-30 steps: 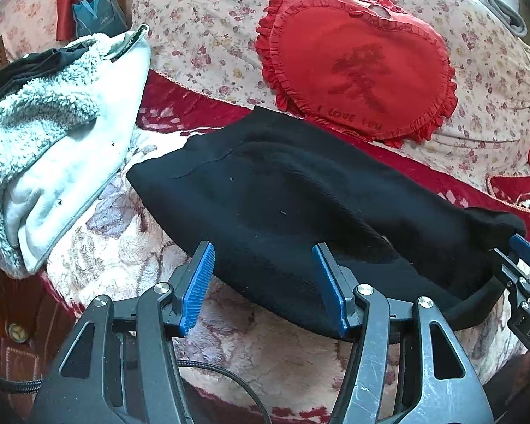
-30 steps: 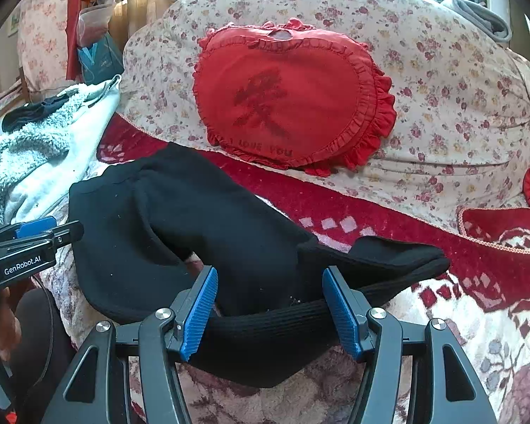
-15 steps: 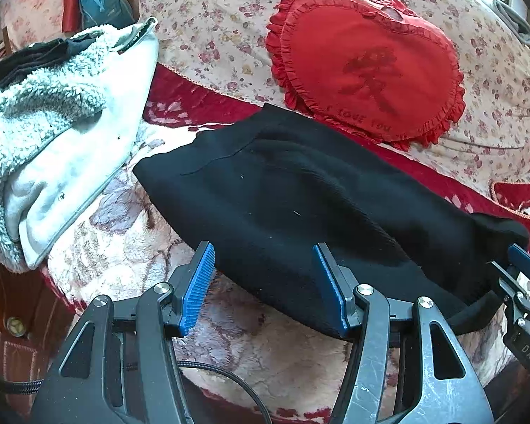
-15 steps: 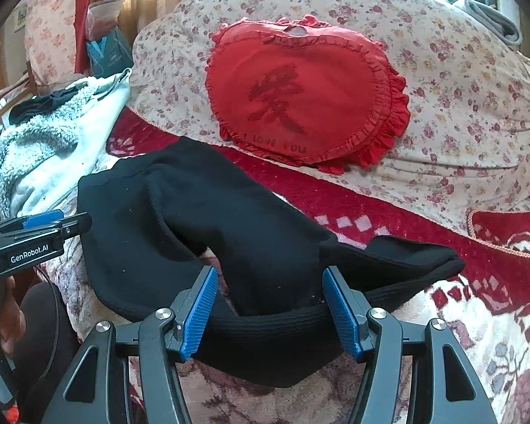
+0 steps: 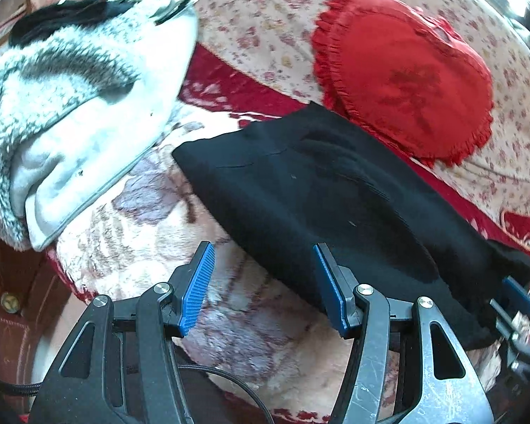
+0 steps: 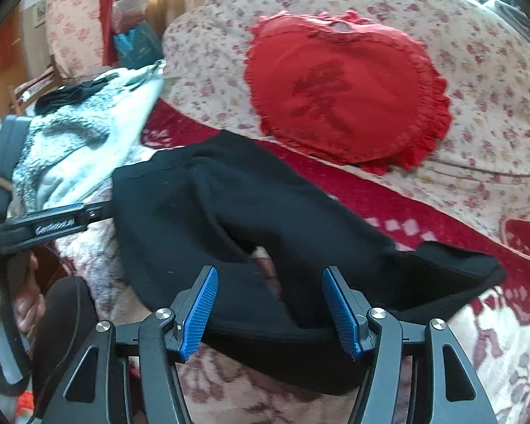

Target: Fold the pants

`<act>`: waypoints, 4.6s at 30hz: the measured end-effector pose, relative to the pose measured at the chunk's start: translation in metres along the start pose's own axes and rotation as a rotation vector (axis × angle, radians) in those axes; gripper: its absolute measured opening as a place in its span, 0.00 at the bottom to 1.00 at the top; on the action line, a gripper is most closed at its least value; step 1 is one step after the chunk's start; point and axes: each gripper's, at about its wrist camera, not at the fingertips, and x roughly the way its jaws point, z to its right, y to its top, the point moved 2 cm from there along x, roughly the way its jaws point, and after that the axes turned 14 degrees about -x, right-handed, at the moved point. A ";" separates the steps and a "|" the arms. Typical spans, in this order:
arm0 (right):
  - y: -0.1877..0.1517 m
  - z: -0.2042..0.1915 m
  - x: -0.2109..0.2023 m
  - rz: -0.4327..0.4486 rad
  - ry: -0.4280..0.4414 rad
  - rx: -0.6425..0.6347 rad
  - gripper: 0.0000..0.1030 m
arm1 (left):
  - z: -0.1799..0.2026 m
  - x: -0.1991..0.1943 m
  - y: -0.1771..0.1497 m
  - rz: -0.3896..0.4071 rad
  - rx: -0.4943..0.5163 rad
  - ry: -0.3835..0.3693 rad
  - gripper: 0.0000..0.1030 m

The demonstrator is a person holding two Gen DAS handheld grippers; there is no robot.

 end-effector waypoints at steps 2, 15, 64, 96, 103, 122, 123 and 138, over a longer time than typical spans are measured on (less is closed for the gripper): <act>0.003 -0.010 0.004 0.000 0.019 -0.023 0.58 | -0.008 0.002 0.004 -0.013 -0.031 -0.002 0.56; 0.009 -0.031 0.016 -0.014 0.062 -0.076 0.58 | -0.021 0.012 0.012 -0.021 -0.066 0.016 0.56; 0.014 -0.112 0.051 -0.056 0.405 -0.203 0.16 | -0.061 0.031 0.002 -0.067 -0.099 -0.032 0.13; -0.145 0.161 -0.034 -0.034 0.039 0.656 0.41 | 0.024 -0.011 -0.015 0.006 0.091 -0.079 0.14; -0.140 0.171 -0.019 -0.014 0.069 0.714 0.41 | 0.034 -0.013 -0.025 0.001 0.145 -0.062 0.14; -0.138 0.164 -0.102 0.082 -0.039 0.459 0.04 | 0.060 -0.011 -0.044 -0.059 0.177 -0.096 0.14; -0.151 0.162 -0.093 0.028 -0.042 0.465 0.04 | 0.062 -0.009 -0.047 -0.068 0.190 -0.094 0.14; -0.137 0.182 -0.090 0.015 -0.028 0.518 0.39 | 0.061 -0.001 -0.055 -0.093 0.197 -0.085 0.14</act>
